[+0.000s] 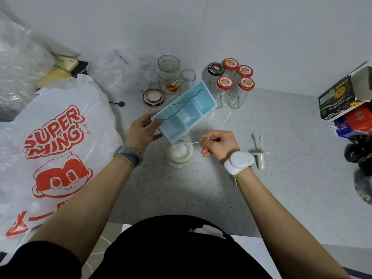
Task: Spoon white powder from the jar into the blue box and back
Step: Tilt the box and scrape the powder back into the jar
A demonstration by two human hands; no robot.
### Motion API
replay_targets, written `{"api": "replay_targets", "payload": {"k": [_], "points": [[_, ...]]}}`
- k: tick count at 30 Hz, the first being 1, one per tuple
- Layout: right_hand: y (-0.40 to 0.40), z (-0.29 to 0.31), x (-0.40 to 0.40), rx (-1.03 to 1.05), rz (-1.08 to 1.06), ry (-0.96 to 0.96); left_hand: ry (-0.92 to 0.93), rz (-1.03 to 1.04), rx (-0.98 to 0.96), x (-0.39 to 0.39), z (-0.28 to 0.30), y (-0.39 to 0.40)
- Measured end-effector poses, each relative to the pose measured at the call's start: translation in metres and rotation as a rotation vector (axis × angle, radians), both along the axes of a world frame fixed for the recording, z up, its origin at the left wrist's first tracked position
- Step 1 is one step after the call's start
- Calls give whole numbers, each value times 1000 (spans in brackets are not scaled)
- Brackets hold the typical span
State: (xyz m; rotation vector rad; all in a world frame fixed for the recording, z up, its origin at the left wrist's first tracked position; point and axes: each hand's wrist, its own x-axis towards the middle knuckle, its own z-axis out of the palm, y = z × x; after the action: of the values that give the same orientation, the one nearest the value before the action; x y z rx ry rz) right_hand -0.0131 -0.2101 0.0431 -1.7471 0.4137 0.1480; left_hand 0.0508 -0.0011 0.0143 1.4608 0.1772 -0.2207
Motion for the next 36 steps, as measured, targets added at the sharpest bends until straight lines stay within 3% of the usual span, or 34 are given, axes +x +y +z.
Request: {"api": "replay_targets", "payload": {"k": [9, 12, 16, 20, 26, 31, 36], "points": [[7, 14, 10, 56, -74, -172, -16, -25, 30, -1, 2, -1], [14, 11, 18, -144, 1, -223, -23, -37, 34, -1, 4, -2], [18, 7, 27, -679, 325, -399, -47, -62, 58, 0, 5, -3], [23, 2, 30, -796, 493, -415, -63, -59, 70, 0, 7, -4], [31, 4, 27, -673, 365, -327, -96, -91, 67, -3, 10, -8], [29, 7, 22, -180, 46, -66, -111, -84, 77, -2, 13, -10], [23, 12, 23, 109, -64, 39, -115, -49, 72, -2, 16, -7]]}}
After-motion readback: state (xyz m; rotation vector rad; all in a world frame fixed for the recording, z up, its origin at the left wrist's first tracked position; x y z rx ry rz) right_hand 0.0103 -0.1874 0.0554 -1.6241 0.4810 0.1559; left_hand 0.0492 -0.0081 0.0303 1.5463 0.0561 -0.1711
